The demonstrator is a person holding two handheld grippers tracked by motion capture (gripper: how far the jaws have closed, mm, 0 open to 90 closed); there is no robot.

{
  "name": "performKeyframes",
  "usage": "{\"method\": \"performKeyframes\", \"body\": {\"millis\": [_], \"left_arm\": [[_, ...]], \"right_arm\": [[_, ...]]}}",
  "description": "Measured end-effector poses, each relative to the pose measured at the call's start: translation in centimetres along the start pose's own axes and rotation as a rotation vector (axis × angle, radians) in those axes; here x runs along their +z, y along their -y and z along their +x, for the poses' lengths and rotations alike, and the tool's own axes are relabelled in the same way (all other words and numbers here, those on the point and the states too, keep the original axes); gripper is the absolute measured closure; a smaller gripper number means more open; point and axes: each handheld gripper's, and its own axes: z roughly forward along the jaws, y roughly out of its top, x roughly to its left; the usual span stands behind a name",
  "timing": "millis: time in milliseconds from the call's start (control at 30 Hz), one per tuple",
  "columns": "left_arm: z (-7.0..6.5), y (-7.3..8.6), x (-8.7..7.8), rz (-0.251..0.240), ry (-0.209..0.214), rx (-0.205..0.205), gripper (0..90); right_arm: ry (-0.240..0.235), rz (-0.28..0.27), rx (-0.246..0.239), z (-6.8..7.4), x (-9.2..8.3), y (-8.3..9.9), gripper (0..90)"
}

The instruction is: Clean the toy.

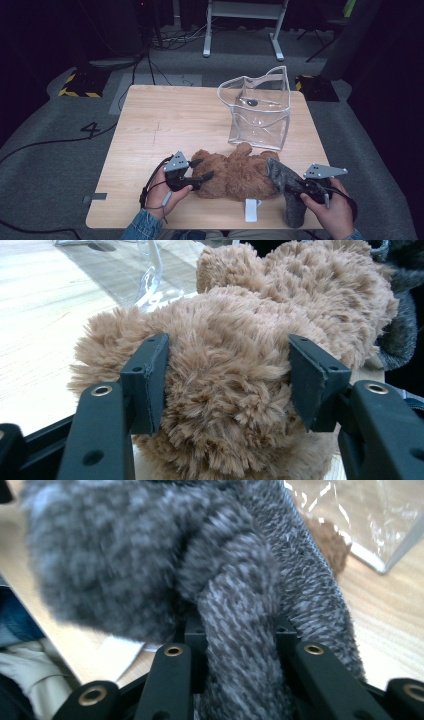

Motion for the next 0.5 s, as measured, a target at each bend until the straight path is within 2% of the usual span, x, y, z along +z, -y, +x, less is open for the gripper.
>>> {"method": "performKeyframes", "body": {"millis": [167,267,500], "left_arm": [[0.1,0.0,-0.1,0.002,-0.004,-0.001,39.4],[0.1,0.0,-0.1,0.003,-0.002,-0.002,39.4],[0.1,0.0,-0.2,0.003,-0.001,-0.006,39.3]], "right_arm": [[0.044,0.053,0.006,-1.1,1.8,0.7,71.6],[0.033,0.057,0.034,-1.8,2.4,1.3,71.4],[0.111,0.082,0.047,-3.3,1.5,1.9,71.3]]}}
